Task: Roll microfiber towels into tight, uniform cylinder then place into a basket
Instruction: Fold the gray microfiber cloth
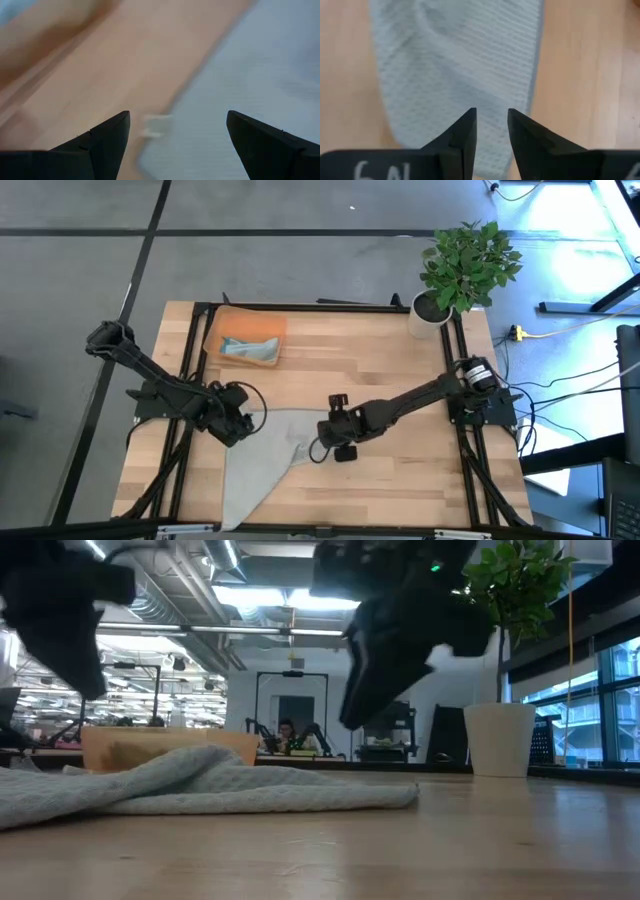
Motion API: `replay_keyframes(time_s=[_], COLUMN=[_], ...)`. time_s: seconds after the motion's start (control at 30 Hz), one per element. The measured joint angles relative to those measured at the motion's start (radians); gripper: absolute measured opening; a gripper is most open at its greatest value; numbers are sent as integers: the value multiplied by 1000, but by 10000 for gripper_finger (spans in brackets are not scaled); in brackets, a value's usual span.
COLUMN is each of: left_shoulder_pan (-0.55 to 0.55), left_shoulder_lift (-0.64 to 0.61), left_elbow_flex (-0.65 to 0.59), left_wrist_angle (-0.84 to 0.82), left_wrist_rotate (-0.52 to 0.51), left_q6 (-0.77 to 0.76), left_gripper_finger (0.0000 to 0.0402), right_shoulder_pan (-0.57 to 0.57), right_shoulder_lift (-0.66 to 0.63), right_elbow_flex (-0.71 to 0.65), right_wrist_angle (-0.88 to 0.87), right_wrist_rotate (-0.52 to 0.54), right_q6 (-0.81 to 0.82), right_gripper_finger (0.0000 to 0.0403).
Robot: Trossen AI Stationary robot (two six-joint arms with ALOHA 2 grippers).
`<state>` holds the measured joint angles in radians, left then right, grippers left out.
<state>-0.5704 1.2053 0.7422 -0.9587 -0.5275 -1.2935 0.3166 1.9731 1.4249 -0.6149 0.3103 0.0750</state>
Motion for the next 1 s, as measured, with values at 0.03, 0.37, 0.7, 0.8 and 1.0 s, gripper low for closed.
replay_keyframes(time_s=[0.03, 0.37, 0.7, 0.8, 1.0], left_shoulder_pan=[7, 80, 106, 106, 96], left_shoulder_lift=[0, -1, -1, -1, 2], left_elbow_flex=[-13, -115, -141, -141, -141], left_wrist_angle=[-19, -34, 11, 25, 130], left_wrist_rotate=[14, 148, 160, 158, 120], left_q6=[-35, -94, -111, -118, -129], left_gripper_finger=[320, 320, 320, 320, 320], right_shoulder_pan=[11, 90, 93, 93, 93], right_shoulder_lift=[-5, -36, -37, -37, -38], right_elbow_flex=[-2, 0, 1, 1, 1], right_wrist_angle=[-1, 26, 29, 29, 29], right_wrist_rotate=[0, 1, 2, 2, 3], right_q6=[-1, -6, -5, -5, -5], right_gripper_finger=[113, 113, 113, 113, 113])
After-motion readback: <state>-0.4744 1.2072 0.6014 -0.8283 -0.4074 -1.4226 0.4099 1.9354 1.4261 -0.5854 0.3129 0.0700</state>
